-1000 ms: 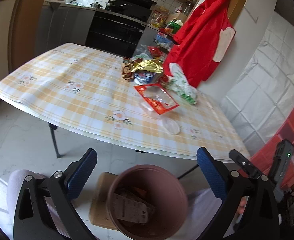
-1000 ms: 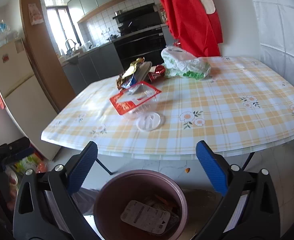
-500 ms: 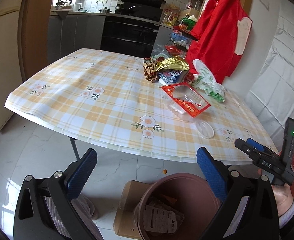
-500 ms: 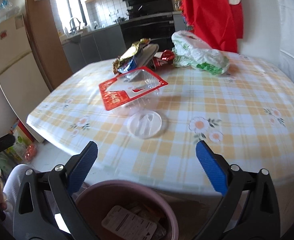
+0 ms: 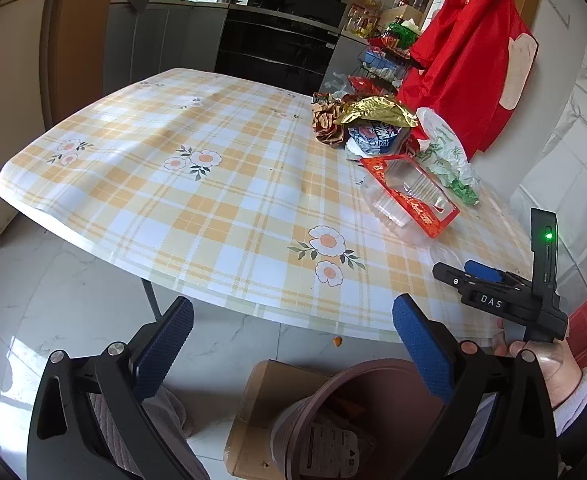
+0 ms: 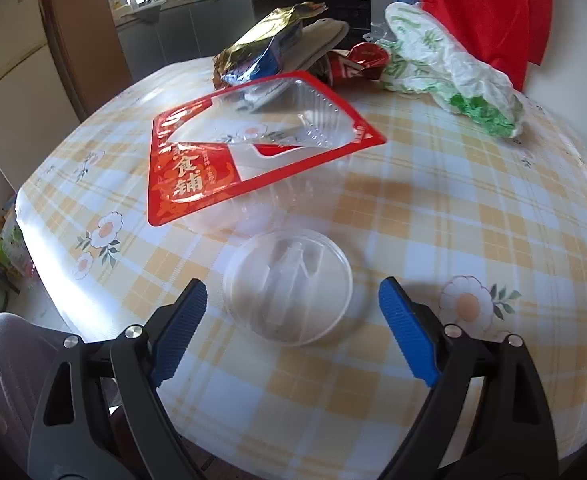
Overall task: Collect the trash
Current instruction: 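Grasp the clear round lid with the right gripper while the left gripper reaches the tray, then grasp the red-rimmed clear tray with the left gripper while the right gripper lifts the lid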
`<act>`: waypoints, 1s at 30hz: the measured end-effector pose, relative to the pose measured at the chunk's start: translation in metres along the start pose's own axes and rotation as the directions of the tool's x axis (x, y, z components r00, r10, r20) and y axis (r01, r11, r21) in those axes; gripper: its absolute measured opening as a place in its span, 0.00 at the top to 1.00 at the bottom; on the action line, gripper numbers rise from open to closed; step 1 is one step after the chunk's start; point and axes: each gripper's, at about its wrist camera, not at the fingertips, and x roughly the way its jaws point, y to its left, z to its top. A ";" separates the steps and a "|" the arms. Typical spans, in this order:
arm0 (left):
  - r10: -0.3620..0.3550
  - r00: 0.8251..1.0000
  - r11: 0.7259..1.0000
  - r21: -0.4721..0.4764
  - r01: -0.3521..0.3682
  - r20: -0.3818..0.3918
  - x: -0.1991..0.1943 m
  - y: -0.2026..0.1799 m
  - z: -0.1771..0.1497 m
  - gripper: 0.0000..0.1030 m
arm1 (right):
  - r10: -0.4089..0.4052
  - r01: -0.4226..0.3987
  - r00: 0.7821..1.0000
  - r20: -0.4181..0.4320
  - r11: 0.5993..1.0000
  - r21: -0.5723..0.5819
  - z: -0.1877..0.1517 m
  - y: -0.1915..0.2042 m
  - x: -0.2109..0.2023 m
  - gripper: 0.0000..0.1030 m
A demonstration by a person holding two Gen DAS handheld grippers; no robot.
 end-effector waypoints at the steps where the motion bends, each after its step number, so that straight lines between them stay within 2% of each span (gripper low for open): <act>1: -0.001 1.000 1.000 0.001 0.001 -0.001 0.001 0.000 0.000 0.06 | -0.006 0.006 1.000 -0.001 1.000 -0.011 0.000 0.002 0.001 0.16; 5: -0.008 1.000 1.000 0.003 0.008 -0.009 0.008 -0.002 0.001 0.06 | -0.030 0.030 1.000 0.001 0.998 -0.051 0.001 0.006 0.004 0.20; 7: -0.009 1.000 1.000 0.002 0.009 -0.012 0.010 -0.003 0.000 0.06 | -0.025 0.025 1.000 0.005 0.998 -0.058 0.001 0.006 0.003 0.25; 9: -0.012 1.000 1.000 -0.001 0.012 -0.017 0.011 -0.003 0.000 0.06 | -0.015 0.016 1.000 0.007 0.998 -0.065 0.001 0.007 0.002 0.35; 13: -0.025 0.999 1.000 -0.015 0.025 -0.027 0.013 -0.003 -0.001 0.06 | 0.007 -0.006 1.000 0.009 0.999 -0.054 -0.003 0.006 -0.002 0.35; 17: -0.042 0.999 0.999 -0.015 0.042 -0.029 0.015 -0.010 0.004 0.06 | 0.025 -0.025 0.999 0.027 1.000 0.010 -0.008 -0.001 -0.014 0.35; 19: -0.066 0.998 0.998 -0.005 0.066 -0.017 0.015 -0.018 0.010 0.08 | 0.034 -0.037 0.998 0.050 0.998 0.055 -0.012 -0.007 -0.023 0.35; 20: -0.100 0.995 0.995 -0.002 0.100 -0.013 0.017 -0.025 0.017 0.12 | 0.040 -0.045 0.997 0.063 0.996 0.079 -0.015 -0.010 -0.027 0.35; 22: -0.163 0.986 0.987 -0.013 0.162 -0.027 0.022 -0.037 0.028 0.21 | 0.056 -0.065 0.995 0.079 0.991 0.116 -0.018 -0.018 -0.034 0.35; 24: -0.239 0.970 0.970 -0.063 0.236 -0.053 0.032 -0.048 0.038 0.31 | 0.073 -0.085 0.993 0.091 0.987 0.140 -0.022 -0.023 -0.039 0.35; 26: -0.331 0.939 0.938 -0.141 0.317 -0.091 0.049 -0.060 0.048 0.40 | 0.070 -0.085 0.992 0.101 0.985 0.151 -0.026 -0.028 -0.044 0.35; 28: -0.374 0.920 0.915 -0.206 0.346 -0.114 0.066 -0.068 0.053 0.48 | 0.067 -0.085 0.991 0.114 0.984 0.159 -0.029 -0.032 -0.049 0.35; 30: -0.391 0.911 0.899 -0.267 0.347 -0.130 0.082 -0.073 0.056 0.55 | 0.065 -0.085 0.990 0.126 0.982 0.167 -0.031 -0.035 -0.053 0.35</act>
